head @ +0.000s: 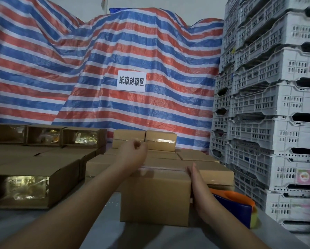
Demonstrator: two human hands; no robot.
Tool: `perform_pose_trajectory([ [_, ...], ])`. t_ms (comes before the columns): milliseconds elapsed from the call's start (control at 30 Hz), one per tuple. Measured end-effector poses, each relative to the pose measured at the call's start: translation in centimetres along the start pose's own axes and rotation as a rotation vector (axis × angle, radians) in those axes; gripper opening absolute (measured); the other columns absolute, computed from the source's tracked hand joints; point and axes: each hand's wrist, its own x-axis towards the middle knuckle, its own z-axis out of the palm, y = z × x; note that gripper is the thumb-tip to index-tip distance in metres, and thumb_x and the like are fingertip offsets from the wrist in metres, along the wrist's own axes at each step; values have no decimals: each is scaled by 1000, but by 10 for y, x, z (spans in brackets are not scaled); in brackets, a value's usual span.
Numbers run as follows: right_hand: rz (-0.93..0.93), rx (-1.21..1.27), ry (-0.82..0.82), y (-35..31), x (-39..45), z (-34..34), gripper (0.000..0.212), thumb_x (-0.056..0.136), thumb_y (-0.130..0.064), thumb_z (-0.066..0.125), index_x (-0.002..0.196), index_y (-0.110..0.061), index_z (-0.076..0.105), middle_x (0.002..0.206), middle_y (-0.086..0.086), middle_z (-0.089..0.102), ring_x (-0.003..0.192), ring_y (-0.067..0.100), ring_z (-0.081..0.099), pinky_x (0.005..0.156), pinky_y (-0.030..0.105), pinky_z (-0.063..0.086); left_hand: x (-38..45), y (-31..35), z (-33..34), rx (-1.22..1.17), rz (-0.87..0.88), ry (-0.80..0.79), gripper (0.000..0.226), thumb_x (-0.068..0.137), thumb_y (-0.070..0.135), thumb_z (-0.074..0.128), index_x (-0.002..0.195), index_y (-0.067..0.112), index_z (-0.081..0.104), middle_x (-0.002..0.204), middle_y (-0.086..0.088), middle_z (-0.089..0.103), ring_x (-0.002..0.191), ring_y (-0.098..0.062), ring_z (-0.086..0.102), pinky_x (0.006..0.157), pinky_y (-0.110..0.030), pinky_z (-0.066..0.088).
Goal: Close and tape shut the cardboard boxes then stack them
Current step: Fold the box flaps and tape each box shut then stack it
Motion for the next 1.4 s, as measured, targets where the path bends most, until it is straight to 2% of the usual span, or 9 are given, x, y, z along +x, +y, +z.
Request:
perform_pose_trajectory([
  [100, -107, -177, 31, 1, -12, -1, 69, 95, -69, 30, 154, -33, 31, 152, 6, 41, 118, 20, 47, 101, 40, 35, -19, -29, -11, -38, -18, 55, 29, 100, 48, 44, 114, 27, 57, 104, 3, 63, 99, -15, 61, 80, -31, 51],
  [167, -149, -248, -33, 5, -23, -1, 83, 83, -75, 38, 157, -41, 20, 158, 0, 34, 136, 24, 40, 111, 42, 34, -37, -49, -9, -73, -50, -34, 35, 92, 62, 41, 113, 38, 55, 107, 14, 58, 98, -3, 55, 74, -22, 43],
  [300, -142, -339, -81, 14, -35, 2, 93, 81, -50, 72, 156, -43, 18, 146, 1, 48, 131, 26, 48, 112, 53, 41, -63, -67, 1, -246, -174, -118, 34, 75, 69, 50, 103, 50, 47, 111, 23, 49, 99, 0, 48, 85, -30, 41],
  [433, -137, -383, -122, 20, -41, 0, 86, 88, -30, 75, 155, -38, 23, 140, -3, 52, 131, 22, 48, 114, 49, 39, -77, -70, 1, -364, -198, -158, 35, 79, 56, 62, 110, 52, 47, 110, 22, 56, 96, 2, 53, 69, -22, 43],
  [833, -440, -1, 81, -50, -16, -26, 110, 36, -79, 85, 134, -42, 52, 118, -8, 72, 102, 13, 71, 85, 34, 58, -20, 40, 10, -371, 96, 92, 54, 79, 66, 57, 124, 40, 42, 106, 25, 49, 93, 1, 51, 63, -23, 41],
  [1000, -435, 59, 149, -115, 35, -61, 96, 57, -71, 82, 138, -31, 50, 120, -6, 70, 105, 17, 69, 90, 44, 58, 58, 74, 35, -381, 148, -37, 85, 80, 59, 69, 147, 43, 19, 144, 12, 40, 114, -10, 52, 83, -33, 53],
  [1100, -360, 68, 171, -135, 79, -85, 69, 79, -59, 74, 135, -28, 51, 120, 1, 68, 106, 26, 67, 88, 54, 57, 101, 73, 62, -310, 278, -203, 107, 69, 56, 81, 144, 59, 6, 140, 17, 38, 118, -10, 53, 91, -37, 53],
  [1267, -271, 31, 265, -141, 153, -113, 57, 82, -59, 72, 125, -25, 54, 113, 6, 68, 100, 33, 67, 92, 57, 53, 170, 48, 114, 83, 431, -328, 135, 56, 56, 86, 134, 67, -23, 145, 24, 17, 131, -7, 30, 103, -33, 35],
  [1400, -206, -35, 289, -132, 205, -131, 45, 84, -57, 72, 115, -27, 60, 106, 7, 71, 95, 34, 69, 87, 60, 56, 213, 18, 157, 354, 427, -379, 138, 71, 49, 82, 135, 51, -41, 158, 19, -18, 144, -17, 14, 110, -31, 23],
])
